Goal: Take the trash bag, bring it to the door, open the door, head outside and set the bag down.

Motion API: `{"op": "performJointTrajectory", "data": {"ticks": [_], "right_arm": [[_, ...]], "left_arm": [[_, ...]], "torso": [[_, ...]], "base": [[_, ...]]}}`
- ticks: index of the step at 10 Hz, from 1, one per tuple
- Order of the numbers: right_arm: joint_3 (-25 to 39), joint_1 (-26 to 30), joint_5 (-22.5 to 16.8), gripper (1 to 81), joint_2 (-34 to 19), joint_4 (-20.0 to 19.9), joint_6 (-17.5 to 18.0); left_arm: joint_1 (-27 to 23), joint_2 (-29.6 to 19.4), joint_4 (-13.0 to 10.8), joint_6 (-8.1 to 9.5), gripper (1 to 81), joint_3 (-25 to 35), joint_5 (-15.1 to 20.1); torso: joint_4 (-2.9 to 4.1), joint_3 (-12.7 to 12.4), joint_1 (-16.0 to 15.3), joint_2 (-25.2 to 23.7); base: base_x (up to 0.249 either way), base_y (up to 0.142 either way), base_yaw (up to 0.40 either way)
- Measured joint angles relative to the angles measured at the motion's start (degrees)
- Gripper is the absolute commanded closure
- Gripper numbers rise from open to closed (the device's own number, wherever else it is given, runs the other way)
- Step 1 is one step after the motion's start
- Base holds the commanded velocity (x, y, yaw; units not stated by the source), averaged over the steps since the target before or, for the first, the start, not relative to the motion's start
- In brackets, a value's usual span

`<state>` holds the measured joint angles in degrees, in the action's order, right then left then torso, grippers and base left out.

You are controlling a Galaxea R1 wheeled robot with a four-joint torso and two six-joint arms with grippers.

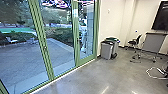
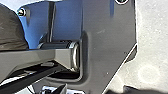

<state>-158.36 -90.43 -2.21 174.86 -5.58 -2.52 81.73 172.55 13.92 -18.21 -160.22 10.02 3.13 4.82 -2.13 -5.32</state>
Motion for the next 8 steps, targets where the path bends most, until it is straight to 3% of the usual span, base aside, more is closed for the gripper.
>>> {"op": "performJointTrajectory", "data": {"ticks": [8], "right_arm": [[0.0,-0.2,0.7,1.0,0.4,0.5,0.0]], "left_arm": [[0.0,0.6,0.0,0.00,81.1,-0.1,0.0]], "torso": [[0.00,0.0,0.0,0.0]], "base": [[0.178,0.000,0.000]]}}
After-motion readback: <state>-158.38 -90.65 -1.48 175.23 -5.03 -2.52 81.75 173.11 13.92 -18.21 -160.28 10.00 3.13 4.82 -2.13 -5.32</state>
